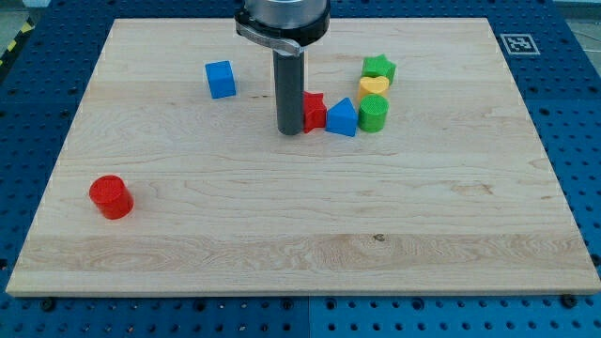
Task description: Move the blue cube to the top left of the red star
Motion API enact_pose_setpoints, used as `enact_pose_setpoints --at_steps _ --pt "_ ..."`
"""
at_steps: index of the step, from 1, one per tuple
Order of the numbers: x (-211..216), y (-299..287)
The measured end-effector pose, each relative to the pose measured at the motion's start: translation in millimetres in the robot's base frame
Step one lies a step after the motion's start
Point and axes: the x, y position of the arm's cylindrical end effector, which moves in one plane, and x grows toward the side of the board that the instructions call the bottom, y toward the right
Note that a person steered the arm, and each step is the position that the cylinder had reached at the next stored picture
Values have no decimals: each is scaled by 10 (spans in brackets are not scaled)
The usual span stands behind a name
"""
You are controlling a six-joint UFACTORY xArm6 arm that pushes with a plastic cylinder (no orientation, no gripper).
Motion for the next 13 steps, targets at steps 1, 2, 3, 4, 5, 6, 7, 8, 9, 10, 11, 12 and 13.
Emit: enact_pose_setpoints --at_steps 1,2,3,4,5,6,7,8,9,10,11,12,13 --pt "365 -93" --pt "516 -326" --pt "516 -480" --pt "407 -648" --pt "407 -651" --pt "407 -656" --pt "407 -657" --pt "407 -793" --pt "395 -1011" --pt "133 -1054" --pt "54 -1064" --pt "-14 -1153" --pt "-135 -1232"
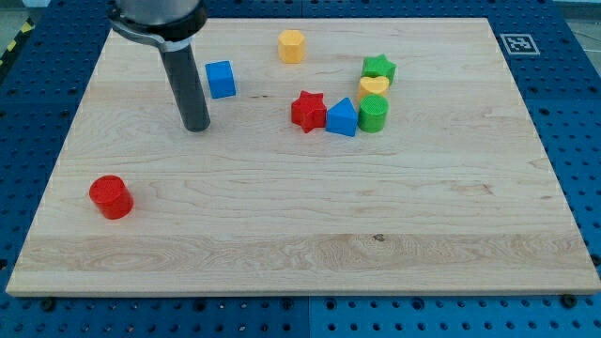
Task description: Move the blue cube to the top left of the red star
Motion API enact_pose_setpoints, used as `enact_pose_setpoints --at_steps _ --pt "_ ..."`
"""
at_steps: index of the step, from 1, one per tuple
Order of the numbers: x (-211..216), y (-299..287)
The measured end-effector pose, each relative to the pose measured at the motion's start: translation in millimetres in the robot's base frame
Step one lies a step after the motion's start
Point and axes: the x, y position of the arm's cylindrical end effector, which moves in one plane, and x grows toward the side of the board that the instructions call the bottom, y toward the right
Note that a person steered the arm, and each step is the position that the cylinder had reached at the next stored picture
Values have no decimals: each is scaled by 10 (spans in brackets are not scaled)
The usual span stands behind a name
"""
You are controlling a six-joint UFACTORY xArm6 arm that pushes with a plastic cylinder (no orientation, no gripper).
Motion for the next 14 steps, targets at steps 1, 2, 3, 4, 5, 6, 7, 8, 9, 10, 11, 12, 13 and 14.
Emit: enact_pose_setpoints --at_steps 1,2,3,4,5,6,7,8,9,10,11,12,13,14 --pt "-101 -23" --pt "-104 -23" --pt "-125 -23" --pt "-283 -23" --pt "-502 -23" --pt "-586 -23" --pt "-590 -25" --pt "-804 -46" --pt "-930 -40" --pt "-945 164" --pt "-932 294" --pt "-922 296" --pt "-899 296" --pt "-878 296"
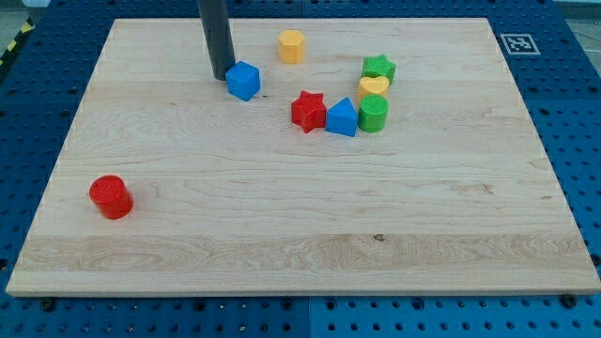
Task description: Move the blue cube to the top left of the red star
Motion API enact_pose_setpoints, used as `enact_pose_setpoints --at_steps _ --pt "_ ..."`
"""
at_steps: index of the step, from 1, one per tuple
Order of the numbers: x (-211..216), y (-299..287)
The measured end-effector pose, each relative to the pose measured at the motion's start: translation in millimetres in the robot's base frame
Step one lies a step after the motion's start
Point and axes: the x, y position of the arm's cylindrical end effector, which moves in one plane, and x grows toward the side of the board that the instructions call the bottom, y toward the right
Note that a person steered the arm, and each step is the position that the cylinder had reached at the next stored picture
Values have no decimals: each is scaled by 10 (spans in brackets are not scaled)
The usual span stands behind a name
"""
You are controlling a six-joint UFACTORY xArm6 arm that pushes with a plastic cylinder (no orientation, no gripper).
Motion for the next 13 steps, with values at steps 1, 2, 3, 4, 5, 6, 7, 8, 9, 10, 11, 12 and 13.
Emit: enact_pose_setpoints --at_steps 1,2,3,4,5,6,7,8,9,10,11,12,13 --pt "43 0" --pt "83 0" --pt "112 0" --pt "88 18" --pt "92 82" --pt "179 95" --pt "293 95" --pt "283 95" --pt "234 104" --pt "234 119" --pt "233 193" --pt "235 309" --pt "255 394"
